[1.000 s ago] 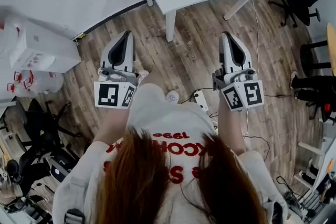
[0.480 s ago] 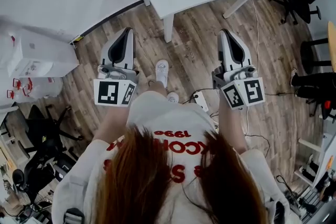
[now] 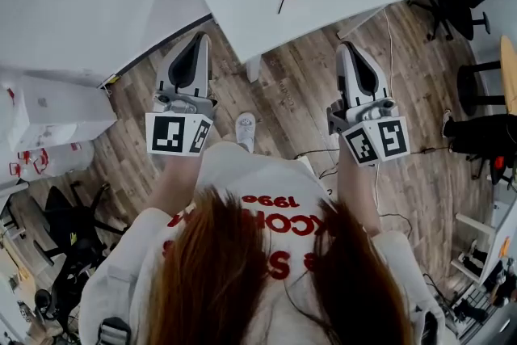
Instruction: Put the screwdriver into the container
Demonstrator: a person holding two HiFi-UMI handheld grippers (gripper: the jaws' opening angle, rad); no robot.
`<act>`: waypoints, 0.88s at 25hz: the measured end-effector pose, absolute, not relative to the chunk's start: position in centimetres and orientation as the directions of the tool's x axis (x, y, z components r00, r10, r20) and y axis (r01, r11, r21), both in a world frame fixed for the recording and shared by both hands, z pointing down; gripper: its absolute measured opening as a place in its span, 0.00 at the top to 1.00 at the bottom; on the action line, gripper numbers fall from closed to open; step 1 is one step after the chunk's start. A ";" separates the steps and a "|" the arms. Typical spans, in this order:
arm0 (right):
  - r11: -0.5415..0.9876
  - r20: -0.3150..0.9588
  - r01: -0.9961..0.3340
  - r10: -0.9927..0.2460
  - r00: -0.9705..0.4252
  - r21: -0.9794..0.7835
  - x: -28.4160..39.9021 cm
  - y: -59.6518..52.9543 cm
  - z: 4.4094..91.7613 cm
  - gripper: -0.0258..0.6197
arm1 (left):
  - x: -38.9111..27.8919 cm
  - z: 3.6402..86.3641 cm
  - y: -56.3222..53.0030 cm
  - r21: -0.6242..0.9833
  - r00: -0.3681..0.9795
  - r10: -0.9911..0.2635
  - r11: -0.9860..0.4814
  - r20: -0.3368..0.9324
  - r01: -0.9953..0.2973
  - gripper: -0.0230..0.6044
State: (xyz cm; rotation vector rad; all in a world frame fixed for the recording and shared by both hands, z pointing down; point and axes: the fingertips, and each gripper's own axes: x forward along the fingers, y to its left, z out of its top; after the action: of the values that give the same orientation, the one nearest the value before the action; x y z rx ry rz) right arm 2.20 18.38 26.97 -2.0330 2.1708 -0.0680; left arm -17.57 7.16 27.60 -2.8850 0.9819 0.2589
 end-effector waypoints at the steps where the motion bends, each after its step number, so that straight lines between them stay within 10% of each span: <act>1: 0.070 -0.092 -0.986 -0.994 -0.057 -0.149 2.4 17.8 26.8 0.95 | -17.2 27.5 6.6 -0.024 0.783 -0.594 -0.794 -0.187 -0.608 0.96; 22: 0.025 -0.074 -0.982 -0.997 -0.012 -0.187 4.8 9.5 27.4 0.95 | -14.5 28.8 -2.9 0.012 0.802 -0.572 -0.815 -0.173 -0.579 0.96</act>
State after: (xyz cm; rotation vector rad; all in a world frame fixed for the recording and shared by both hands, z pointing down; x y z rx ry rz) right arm 4.84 9.50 27.45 -2.0696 2.1083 -0.1217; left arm -14.54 -2.86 28.81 -2.9427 0.9406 0.2623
